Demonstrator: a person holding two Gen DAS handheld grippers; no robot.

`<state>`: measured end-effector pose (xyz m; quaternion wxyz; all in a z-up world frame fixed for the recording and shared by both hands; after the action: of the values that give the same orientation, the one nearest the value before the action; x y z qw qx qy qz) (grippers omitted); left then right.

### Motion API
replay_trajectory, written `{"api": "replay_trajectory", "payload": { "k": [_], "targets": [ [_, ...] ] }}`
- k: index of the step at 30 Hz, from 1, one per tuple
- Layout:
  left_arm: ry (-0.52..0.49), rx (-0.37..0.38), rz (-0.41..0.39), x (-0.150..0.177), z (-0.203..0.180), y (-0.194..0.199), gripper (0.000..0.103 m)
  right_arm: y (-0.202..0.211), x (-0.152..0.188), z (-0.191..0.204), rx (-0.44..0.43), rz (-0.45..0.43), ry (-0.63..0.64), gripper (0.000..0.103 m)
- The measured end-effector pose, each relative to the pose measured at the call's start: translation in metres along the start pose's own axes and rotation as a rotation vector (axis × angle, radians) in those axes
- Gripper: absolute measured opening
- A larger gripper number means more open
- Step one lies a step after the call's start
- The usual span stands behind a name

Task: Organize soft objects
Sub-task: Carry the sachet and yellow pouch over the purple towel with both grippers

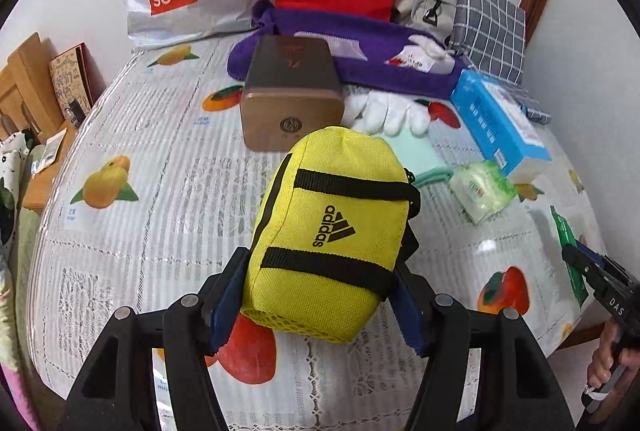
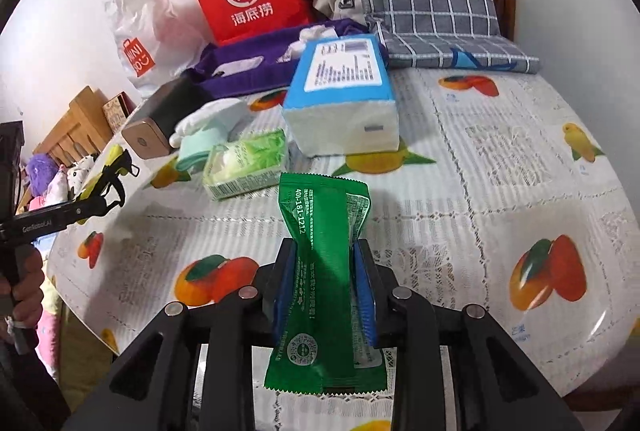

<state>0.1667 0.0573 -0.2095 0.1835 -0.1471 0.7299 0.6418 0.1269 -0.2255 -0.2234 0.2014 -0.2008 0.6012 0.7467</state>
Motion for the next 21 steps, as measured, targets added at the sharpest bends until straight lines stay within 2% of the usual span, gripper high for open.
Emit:
{"api": "replay_trajectory", "payload": {
  "k": [12,21],
  "targets": [
    [0.018,0.016,-0.046,-0.031,0.005,0.025,0.064,0.028,-0.032,0.018,-0.014,-0.032,0.034,0.029],
    [0.012,0.013,-0.070,-0.062,0.005,0.031,0.064,0.026,-0.073,0.026,0.001,-0.037,0.055,0.029]
  ]
}}
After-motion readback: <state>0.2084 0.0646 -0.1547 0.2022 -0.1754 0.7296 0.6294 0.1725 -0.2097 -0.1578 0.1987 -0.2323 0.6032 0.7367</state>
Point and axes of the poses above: each gripper's, at about its wrist camera, not at the fingertips, and y roughly against the way its jaws point, z to its left, x to its underside, the point moved 7 cm from there along -y, roughly the way its jaws point, and after that the axes turned 6 degrees about z, right-handed, at the moved point
